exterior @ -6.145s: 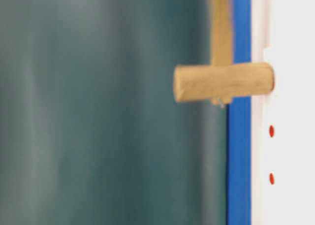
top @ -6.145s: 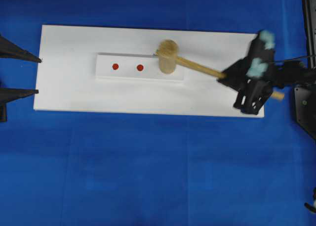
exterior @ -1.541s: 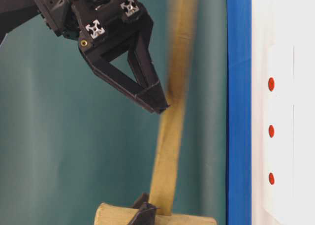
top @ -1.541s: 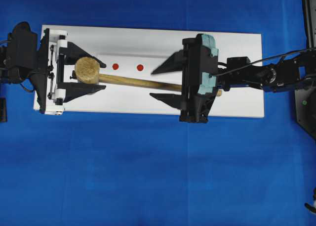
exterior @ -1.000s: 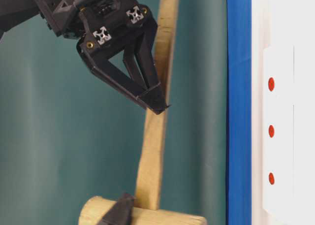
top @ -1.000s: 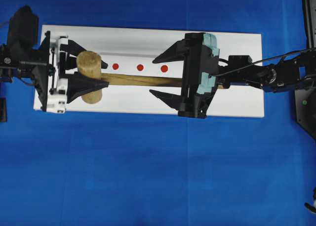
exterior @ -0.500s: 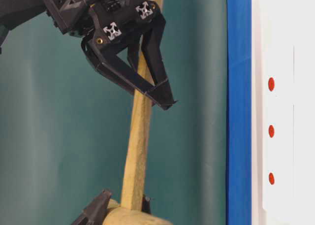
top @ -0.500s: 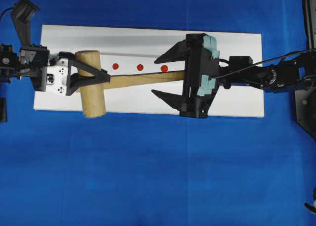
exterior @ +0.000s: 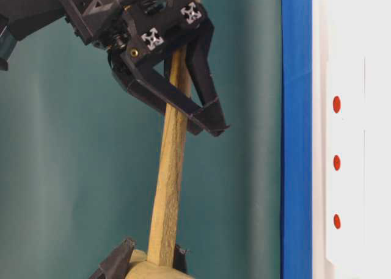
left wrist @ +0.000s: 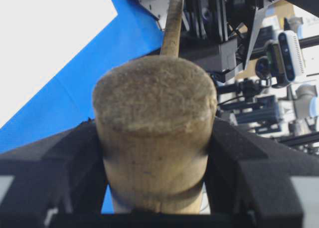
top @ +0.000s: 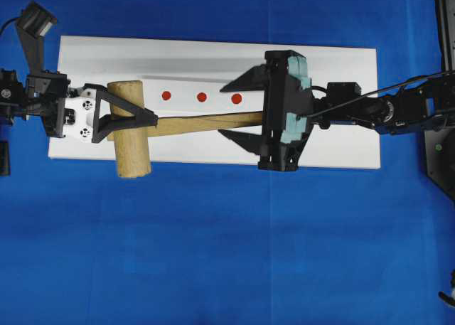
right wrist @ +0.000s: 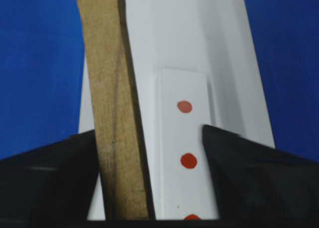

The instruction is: Hit the mark with a hammer.

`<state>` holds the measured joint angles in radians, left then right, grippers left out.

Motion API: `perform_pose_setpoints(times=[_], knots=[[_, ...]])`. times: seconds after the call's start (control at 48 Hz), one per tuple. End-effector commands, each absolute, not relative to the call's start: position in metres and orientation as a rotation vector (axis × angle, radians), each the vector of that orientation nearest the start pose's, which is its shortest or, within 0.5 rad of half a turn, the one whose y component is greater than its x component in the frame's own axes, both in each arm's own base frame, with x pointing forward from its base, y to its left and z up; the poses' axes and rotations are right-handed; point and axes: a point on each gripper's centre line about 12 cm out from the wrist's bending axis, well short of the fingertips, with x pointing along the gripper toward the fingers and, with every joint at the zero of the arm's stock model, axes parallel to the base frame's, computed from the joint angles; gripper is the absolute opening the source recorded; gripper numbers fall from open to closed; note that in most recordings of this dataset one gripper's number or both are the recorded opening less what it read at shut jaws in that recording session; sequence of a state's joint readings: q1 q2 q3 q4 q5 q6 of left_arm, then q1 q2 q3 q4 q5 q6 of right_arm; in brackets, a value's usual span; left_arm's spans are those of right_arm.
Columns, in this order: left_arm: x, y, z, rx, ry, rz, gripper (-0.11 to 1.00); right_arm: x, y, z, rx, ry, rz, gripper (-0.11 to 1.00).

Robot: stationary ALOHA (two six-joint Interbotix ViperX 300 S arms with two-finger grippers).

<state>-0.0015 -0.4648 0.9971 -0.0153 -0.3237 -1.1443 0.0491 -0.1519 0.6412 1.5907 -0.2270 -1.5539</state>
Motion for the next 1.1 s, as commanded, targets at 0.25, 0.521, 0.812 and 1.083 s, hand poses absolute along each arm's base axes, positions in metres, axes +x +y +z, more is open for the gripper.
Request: perform_pose_setpoints(times=[0.25,0.521,0.812,1.083], knots=[[0.294,0.002,0.255,-1.152,0.175,0.124,0.45,0.384,-0.001,0.245,-0.054,0.466,-0.137,0.07],[0.293,0.003,0.253,-1.146,0.191,0.138,0.45,0.384,-0.001,0.246,-0.048,0.465,-0.138,0.07],[0.291,0.004,0.250,-1.136,0.213,0.157,0.87,0.383,-0.001,0.245,-0.012,0.470,-0.145,0.07],[0.270,0.011,0.249,-1.146,0.214,0.189,0.85,0.370,-0.001,0.245,0.030,0.473,-0.152,0.07]])
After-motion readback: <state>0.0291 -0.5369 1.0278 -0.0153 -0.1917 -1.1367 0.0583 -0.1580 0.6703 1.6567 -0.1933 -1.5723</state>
